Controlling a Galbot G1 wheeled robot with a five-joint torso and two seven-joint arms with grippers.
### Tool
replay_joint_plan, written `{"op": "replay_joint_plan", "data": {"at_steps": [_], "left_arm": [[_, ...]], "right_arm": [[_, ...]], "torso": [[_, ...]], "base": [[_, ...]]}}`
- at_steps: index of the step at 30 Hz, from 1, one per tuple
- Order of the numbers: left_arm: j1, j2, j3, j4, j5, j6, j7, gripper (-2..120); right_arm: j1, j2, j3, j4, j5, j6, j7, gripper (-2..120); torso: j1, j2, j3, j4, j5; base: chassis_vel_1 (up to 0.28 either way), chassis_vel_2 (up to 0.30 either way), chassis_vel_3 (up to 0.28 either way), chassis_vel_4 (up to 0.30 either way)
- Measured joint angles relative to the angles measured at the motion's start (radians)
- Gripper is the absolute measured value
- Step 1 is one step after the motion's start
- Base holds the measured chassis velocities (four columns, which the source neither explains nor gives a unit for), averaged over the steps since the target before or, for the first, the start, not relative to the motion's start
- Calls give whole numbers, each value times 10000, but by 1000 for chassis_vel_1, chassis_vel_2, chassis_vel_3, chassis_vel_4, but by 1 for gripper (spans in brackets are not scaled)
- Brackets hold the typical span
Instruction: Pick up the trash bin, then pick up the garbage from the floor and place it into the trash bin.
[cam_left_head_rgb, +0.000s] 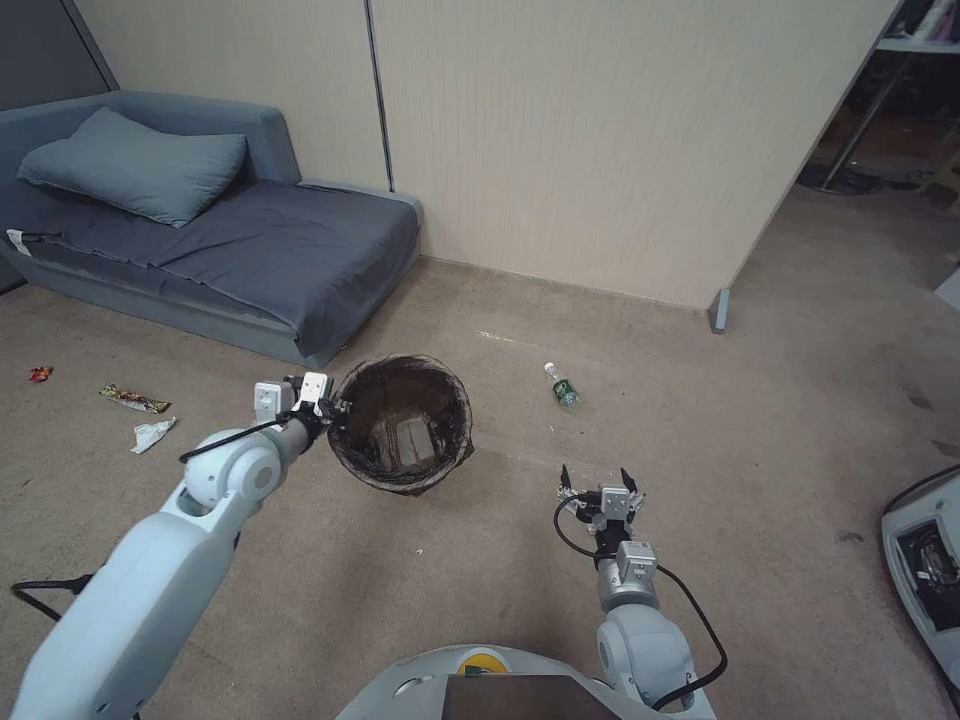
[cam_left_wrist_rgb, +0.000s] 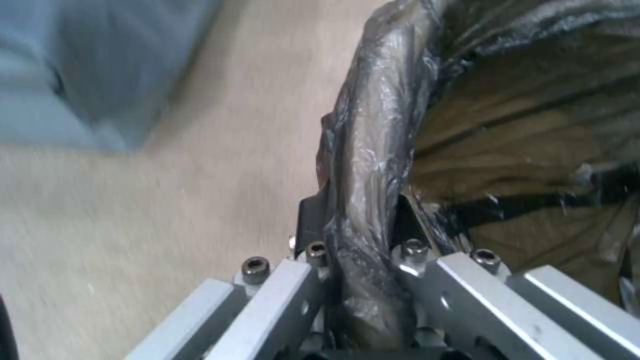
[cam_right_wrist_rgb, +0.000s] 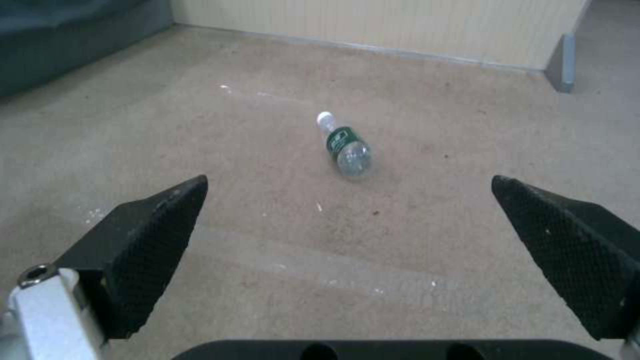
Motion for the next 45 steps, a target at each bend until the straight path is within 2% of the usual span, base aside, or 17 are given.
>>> {"op": "replay_joint_plan", "data": {"at_steps": [1,4,5,8,9,12,13,16,18,20,22,24,30,45], "left_arm": [[0,0,0,0,0,0,0,0],[352,168,-575,-1284,195,-10,99,0],[352,168,-575,-1284,195,-10,99,0],[697,165,-986,-2448,451,-22,283,0],[697,165,-986,-2448,451,-22,283,0],[1258,-83,-1350,-3396,988,-39,550,0],[1258,-83,-1350,-3396,988,-39,550,0],[2190,-505,-1527,-4243,1887,-239,730,0],[2414,-647,-1541,-4402,2163,-318,749,0],[3089,-1138,-1576,-4621,2934,-538,850,0],[3170,-1217,-1583,-4625,3009,-563,863,0],[3584,-1763,-1682,-4627,3404,-675,948,0],[3787,-2212,-1678,-4612,3741,-736,1055,0],[3677,-2070,-1548,-4563,3759,-683,1092,0]], "right_arm": [[0,0,0,0,0,0,0,100],[2,-65,32,7,12,-3,3,100],[2,-65,32,7,12,-3,3,100],[2,-101,52,50,21,-4,4,100],[2,-101,52,50,21,-4,4,100],[-3,-120,64,153,24,1,7,100],[-3,-120,64,153,24,1,7,100],[-36,-139,72,253,39,54,17,100],[-50,-142,72,290,45,64,18,100],[-81,-146,77,412,110,81,17,100],[-86,-147,77,430,122,81,16,100],[-116,-141,76,558,167,56,6,100],[-140,-134,71,648,177,-19,10,100],[59,-270,136,932,308,-296,-14,100]], "torso": [[0,0,0,0,0],[0,0,-1,-1,0],[0,0,-1,-1,0],[0,0,-1,-3,2],[0,0,-1,-3,2],[0,1,-1,-2,2],[0,1,-1,-2,2],[0,1,-2,-1,1],[0,1,-2,-1,2],[0,1,-2,1,2],[-1,1,-2,0,1],[-1,1,-2,0,0],[-1,1,-2,-3,0],[-1,1,-1,-1,1]], "base": [[0,0,0,0],[0,0,0,0],[0,0,0,0],[0,0,0,0],[0,0,0,0],[0,0,0,0],[0,0,0,0],[0,0,0,0],[0,0,0,0],[0,0,0,0],[0,0,0,0],[0,0,0,0],[0,0,0,0],[0,0,0,0]]}}
